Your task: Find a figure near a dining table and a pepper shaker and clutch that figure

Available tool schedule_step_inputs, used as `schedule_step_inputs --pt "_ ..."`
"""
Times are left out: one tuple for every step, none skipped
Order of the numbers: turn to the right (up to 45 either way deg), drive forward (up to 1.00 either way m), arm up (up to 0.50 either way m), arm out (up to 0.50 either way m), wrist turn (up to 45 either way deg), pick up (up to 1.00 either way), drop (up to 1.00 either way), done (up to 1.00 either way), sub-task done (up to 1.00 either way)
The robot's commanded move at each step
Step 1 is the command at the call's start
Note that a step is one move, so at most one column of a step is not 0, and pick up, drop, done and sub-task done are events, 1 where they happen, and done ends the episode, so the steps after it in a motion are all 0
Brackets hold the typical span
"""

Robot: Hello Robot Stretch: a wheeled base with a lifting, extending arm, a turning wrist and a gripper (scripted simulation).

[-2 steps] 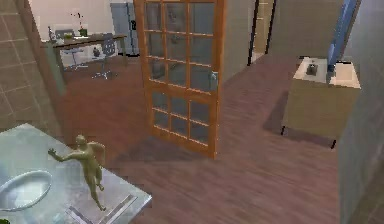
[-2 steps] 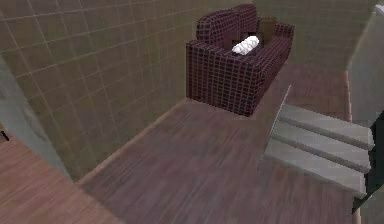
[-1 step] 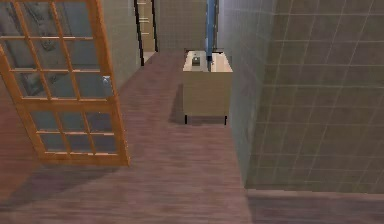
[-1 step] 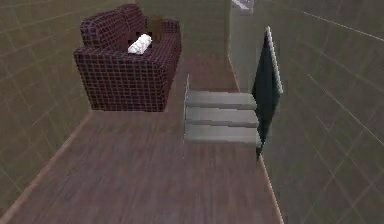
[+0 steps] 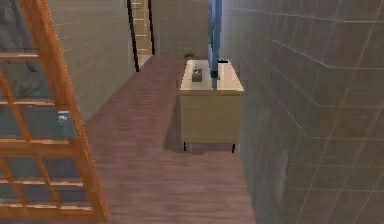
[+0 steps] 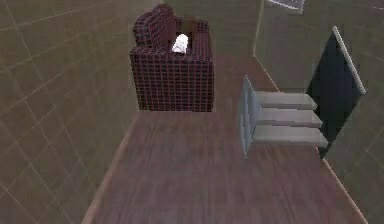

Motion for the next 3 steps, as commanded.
schedule_step_inputs --pt "-39.0 0.0 0.0 0.0 0.0 0.0 0.0 0.0 0.0" --pt "0.0 0.4 0.0 0.0 0.0 0.0 0.0 0.0 0.0" --pt "-39.0 0.0 0.0 0.0 0.0 0.0 0.0 0.0 0.0"
